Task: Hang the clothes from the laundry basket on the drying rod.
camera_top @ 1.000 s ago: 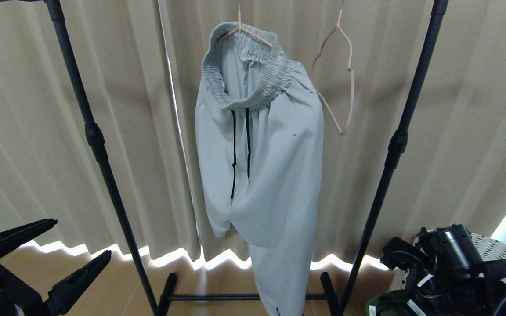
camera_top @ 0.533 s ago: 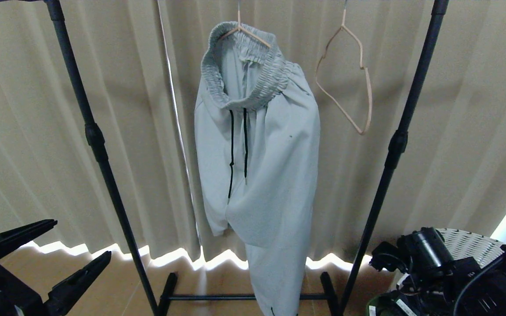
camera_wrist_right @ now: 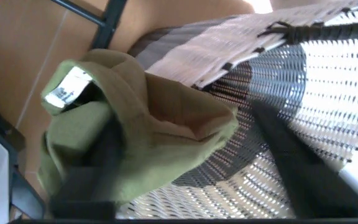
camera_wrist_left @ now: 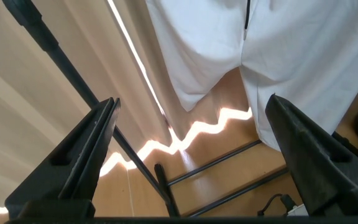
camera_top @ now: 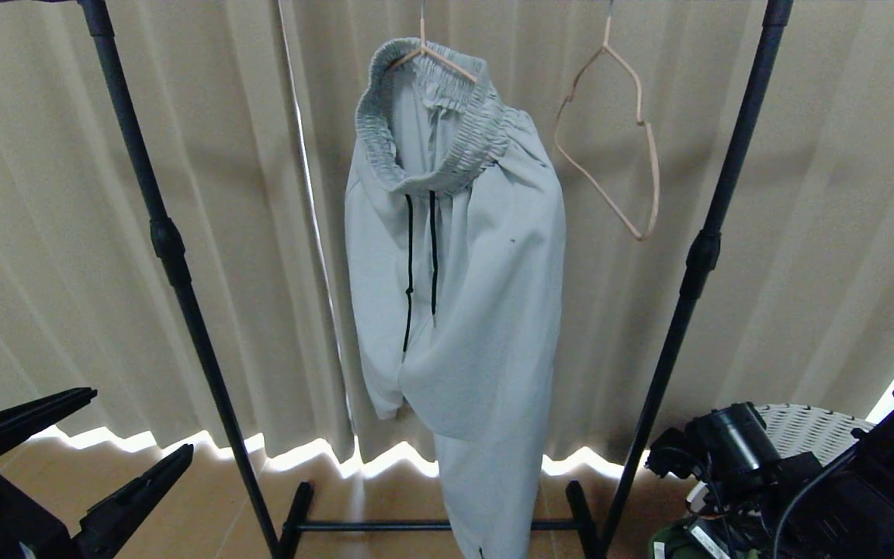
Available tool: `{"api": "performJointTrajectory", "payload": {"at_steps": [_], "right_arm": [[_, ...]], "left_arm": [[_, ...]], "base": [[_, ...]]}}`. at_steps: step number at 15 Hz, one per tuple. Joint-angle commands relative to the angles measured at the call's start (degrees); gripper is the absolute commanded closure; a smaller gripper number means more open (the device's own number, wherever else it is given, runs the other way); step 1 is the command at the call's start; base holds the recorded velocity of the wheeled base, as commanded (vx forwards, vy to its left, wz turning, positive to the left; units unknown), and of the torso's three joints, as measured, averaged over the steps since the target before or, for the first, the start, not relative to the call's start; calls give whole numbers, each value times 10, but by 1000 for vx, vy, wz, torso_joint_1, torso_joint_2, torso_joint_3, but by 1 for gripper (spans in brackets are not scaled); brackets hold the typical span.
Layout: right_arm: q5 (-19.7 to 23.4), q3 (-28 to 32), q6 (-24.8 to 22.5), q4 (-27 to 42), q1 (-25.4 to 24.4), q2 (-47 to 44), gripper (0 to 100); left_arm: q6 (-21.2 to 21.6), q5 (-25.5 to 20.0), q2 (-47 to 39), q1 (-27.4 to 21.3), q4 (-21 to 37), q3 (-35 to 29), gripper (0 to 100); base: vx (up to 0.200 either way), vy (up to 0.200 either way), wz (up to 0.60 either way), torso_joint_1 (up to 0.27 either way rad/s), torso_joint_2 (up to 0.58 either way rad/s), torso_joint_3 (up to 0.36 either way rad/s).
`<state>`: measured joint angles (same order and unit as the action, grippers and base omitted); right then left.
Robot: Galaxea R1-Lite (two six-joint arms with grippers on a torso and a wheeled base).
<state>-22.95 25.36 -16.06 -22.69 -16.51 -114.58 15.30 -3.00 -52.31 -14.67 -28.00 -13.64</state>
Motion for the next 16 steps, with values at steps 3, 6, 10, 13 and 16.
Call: {"api": "performJointTrajectory", "payload": {"at_steps": [3,6,10,13,16], "right_arm": [[-9,-9,0,1,0,28,100],[-16,-24,0,1,0,74,100],[-16,-39,0,1,0,162,100],[-11,-41,1,5,0,241,100],[-7,-39,0,6,0,304,100]], "left_arm": [[0,0,2,0,0,0,0],[1,0,1,0,0,1,0],[2,0,0,0,0,4,0],[2,0,0,-7,0,5,0],[2,0,1,-12,0,5,0]], "base": [[0,0,0,0,0,0],[0,0,0,0,0,0],[0,0,0,0,0,0],[0,0,0,0,0,0],[0,0,0,0,0,0]]}}
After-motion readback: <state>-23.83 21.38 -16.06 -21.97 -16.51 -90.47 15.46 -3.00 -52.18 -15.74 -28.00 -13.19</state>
